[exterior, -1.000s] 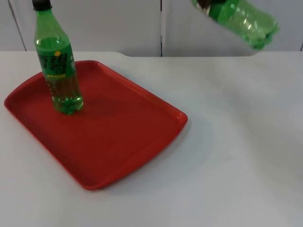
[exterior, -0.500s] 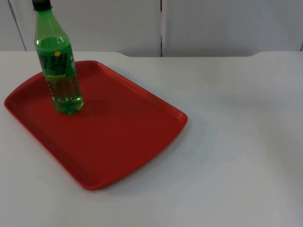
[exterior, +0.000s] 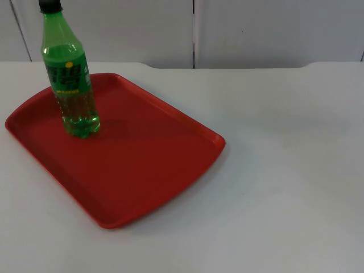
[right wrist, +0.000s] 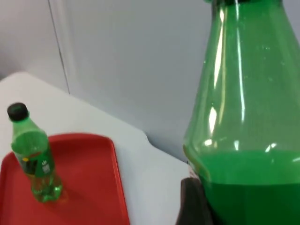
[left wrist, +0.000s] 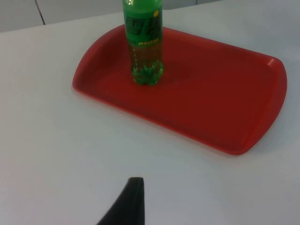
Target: Place the bottle upright on the tray.
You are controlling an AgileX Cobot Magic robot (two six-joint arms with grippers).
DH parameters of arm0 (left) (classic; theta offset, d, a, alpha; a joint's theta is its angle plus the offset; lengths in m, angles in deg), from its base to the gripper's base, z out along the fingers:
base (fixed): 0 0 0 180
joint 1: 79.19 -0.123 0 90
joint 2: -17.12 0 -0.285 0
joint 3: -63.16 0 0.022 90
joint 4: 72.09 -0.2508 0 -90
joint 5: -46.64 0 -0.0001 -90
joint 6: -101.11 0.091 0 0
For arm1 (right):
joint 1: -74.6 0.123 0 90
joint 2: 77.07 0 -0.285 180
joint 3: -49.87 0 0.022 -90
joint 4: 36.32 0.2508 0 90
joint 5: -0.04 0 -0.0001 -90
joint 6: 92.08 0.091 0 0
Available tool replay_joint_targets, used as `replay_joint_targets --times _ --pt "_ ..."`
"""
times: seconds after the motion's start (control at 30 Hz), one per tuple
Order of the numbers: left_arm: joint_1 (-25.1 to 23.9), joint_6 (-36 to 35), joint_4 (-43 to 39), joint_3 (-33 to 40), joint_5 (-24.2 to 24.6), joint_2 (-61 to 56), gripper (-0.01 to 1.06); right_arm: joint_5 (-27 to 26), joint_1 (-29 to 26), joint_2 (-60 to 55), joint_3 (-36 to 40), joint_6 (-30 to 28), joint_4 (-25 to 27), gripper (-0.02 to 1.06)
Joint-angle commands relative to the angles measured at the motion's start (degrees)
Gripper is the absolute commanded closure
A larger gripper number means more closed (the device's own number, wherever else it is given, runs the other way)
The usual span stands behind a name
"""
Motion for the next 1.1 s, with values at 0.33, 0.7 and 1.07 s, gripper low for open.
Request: replay_joint_targets --times 0.33,0.7,1.07 --pt "0.33 0.00 -0.50 0.38 -0.37 -0.21 0.00 -31.19 1.72 10.72 28.92 0.16 6.43 1.05" --pt "0.33 0.00 -0.50 0.38 -0.37 -0.21 0.00 -59.75 14.36 10.85 42.26 -0.88 3.04 1.05" --pt "0.33 0.00 -0.50 0.38 -0.37 -0.21 0.00 -75.18 18.89 4.41 43.60 4.29 -4.18 1.05"
